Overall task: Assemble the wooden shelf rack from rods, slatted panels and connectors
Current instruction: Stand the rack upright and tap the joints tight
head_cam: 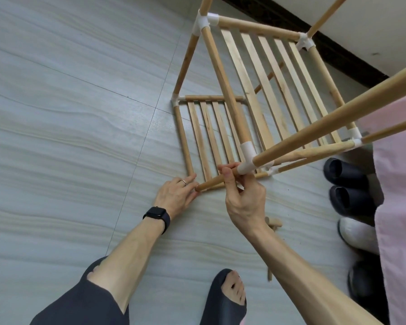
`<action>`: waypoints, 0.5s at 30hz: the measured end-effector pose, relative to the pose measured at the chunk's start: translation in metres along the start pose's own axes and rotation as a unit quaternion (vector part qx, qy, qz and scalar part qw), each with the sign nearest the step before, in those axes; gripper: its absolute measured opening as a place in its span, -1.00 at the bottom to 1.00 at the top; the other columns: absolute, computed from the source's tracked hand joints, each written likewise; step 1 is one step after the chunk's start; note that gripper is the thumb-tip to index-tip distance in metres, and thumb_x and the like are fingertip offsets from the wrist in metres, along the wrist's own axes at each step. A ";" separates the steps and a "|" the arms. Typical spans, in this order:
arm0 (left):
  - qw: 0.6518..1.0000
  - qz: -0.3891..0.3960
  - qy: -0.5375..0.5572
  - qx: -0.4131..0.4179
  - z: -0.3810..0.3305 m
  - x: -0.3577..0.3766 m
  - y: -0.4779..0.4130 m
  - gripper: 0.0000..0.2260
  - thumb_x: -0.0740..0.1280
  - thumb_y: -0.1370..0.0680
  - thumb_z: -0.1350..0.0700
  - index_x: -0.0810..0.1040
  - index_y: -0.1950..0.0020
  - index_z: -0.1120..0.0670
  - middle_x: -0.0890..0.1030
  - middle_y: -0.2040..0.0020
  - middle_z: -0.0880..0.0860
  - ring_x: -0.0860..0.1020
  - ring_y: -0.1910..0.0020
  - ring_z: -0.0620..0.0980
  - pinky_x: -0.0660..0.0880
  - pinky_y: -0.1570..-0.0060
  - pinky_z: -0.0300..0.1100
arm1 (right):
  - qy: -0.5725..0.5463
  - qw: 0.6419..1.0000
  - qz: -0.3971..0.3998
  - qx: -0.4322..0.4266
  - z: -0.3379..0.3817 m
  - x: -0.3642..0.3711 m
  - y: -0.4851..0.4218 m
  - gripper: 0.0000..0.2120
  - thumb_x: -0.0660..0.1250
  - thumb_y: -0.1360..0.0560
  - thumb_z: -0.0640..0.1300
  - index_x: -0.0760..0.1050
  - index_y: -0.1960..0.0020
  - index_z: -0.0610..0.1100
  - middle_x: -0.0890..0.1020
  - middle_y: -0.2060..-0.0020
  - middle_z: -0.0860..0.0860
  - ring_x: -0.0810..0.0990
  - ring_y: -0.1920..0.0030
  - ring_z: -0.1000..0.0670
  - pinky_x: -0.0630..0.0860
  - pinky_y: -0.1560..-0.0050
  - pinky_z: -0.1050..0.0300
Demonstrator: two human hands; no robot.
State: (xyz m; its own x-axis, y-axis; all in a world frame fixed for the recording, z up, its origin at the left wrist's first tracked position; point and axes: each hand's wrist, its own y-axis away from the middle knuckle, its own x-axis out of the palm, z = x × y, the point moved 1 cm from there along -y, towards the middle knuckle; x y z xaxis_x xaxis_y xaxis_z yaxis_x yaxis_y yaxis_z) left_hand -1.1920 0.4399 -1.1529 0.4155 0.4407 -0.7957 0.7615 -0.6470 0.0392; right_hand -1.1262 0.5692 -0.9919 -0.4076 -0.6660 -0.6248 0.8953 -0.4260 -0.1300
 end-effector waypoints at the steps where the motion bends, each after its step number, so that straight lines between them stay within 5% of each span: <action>1: 1.000 0.013 0.001 -0.009 0.001 0.001 0.000 -0.71 0.28 -0.66 -0.07 0.62 -0.31 -0.02 0.45 -0.49 -0.08 0.57 -0.16 0.15 0.50 -0.04 0.00 | 0.001 1.000 0.002 -0.008 -0.001 -0.001 -0.001 -0.86 0.31 -0.66 -0.02 0.54 -0.10 -0.09 0.71 0.11 0.15 0.69 0.14 0.09 0.64 0.20 0.07; 6: 0.996 0.064 -0.051 -0.047 0.002 0.000 -0.014 -0.65 0.15 -0.65 -0.25 0.53 -0.38 -0.23 0.34 -0.53 -0.23 0.46 -0.26 -0.03 0.37 -0.15 -0.16 | 0.018 0.999 0.030 -0.021 -0.008 0.000 -0.004 -0.95 0.33 -0.65 -0.08 0.53 -0.06 -0.05 0.68 0.14 0.18 0.68 0.13 0.19 0.57 0.19 0.31; 9: 0.993 0.083 -0.079 -0.034 0.004 -0.003 -0.020 -0.64 0.15 -0.64 -0.27 0.51 -0.39 -0.25 0.32 -0.54 -0.24 0.43 -0.29 -0.04 0.37 -0.17 -0.14 | 0.004 0.999 0.037 -0.026 -0.011 0.003 0.000 -0.91 0.32 -0.65 -0.04 0.48 -0.05 0.17 0.68 0.16 0.18 0.69 0.13 0.15 0.62 0.21 0.19; 12: 0.990 0.124 -0.071 -0.015 0.010 -0.005 -0.015 -0.62 0.16 -0.67 -0.20 0.38 -0.50 -0.25 0.20 -0.59 -0.24 0.42 -0.31 -0.02 0.38 -0.18 -0.14 | 0.021 0.998 0.047 -0.023 -0.013 0.004 -0.001 -0.91 0.28 -0.65 0.07 0.45 -0.01 0.29 0.70 0.16 0.07 0.69 0.19 0.04 0.61 0.26 0.07; 15: 0.982 0.168 -0.089 -0.004 0.013 -0.015 -0.016 -0.60 0.20 -0.69 -0.03 0.32 -0.54 -0.22 0.21 -0.60 -0.21 0.40 -0.36 0.01 0.39 -0.23 -0.10 | 0.045 0.998 0.048 -0.025 -0.018 0.009 -0.004 -0.91 0.26 -0.65 0.07 0.51 0.00 0.13 0.68 0.24 0.14 0.65 0.28 0.10 0.50 0.31 0.30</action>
State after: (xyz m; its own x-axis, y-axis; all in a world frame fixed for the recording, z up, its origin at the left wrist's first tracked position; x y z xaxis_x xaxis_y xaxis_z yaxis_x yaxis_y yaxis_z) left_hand -1.2172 0.4352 -1.1495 0.5514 0.0874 -0.8297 0.6004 -0.7320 0.3219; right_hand -1.1301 0.5761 -1.0111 -0.3045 -0.6430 -0.7027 0.9380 -0.3305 -0.1040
